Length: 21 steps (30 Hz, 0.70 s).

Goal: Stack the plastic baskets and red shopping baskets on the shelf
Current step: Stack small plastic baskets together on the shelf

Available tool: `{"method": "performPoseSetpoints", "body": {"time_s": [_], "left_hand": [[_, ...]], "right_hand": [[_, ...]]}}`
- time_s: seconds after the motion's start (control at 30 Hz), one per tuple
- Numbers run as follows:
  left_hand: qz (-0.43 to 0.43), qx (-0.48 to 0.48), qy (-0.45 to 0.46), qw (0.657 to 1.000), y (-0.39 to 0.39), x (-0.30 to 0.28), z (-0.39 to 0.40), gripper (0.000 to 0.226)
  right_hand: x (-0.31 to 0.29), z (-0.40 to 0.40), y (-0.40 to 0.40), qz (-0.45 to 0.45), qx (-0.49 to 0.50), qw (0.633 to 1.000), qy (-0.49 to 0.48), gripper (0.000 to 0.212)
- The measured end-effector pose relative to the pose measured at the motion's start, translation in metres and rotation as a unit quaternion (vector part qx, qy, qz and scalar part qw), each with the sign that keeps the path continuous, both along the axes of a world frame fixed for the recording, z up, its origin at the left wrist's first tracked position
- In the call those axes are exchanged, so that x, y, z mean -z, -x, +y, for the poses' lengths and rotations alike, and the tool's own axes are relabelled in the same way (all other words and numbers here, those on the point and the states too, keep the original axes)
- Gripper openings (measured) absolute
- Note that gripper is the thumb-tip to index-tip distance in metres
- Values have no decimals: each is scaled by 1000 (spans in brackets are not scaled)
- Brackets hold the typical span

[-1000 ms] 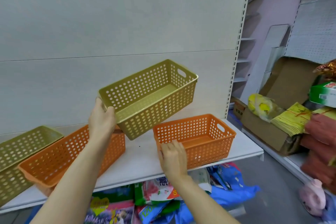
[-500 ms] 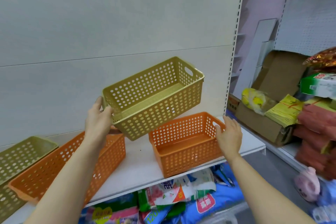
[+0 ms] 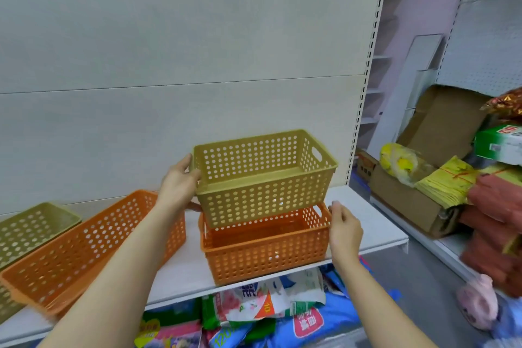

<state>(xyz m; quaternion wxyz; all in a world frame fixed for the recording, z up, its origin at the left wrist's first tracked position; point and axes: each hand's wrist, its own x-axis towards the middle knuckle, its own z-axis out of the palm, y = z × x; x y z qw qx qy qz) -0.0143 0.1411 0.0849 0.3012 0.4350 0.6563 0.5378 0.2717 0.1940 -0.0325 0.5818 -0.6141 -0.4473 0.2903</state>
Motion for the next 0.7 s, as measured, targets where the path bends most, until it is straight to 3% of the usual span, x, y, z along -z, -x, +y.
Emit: {"method": "performPoseSetpoints", "body": {"time_s": [0.07,0.13,0.23,0.37,0.47,0.6,0.7], "left_hand": [[3,3,20,1000,2,2,-2,50],[6,1,37,999,3,5,-5,54],[6,4,54,999,2,9,-12,57],[-16,14,40,999,0,16,-25,55],[-30,49,24,998,-6,26,-41,71],[56,94,57,992,-25,61,-57,71],[45,97,17,994,-35,91,-59,76]], "right_hand": [[-20,4,-7,179,-28,983,-26,47],[-41,9,-11,268,-110,955,-59,59],[-59,5,-4,175,-177,967,-61,22],[-48,-1,-2,119,-140,980,-79,19],[-37,-3,-9,45,-102,989,-101,46],[-11,0,-10,-22,-92,993,-77,39],[9,-2,-8,-25,-105,992,-60,42]]}}
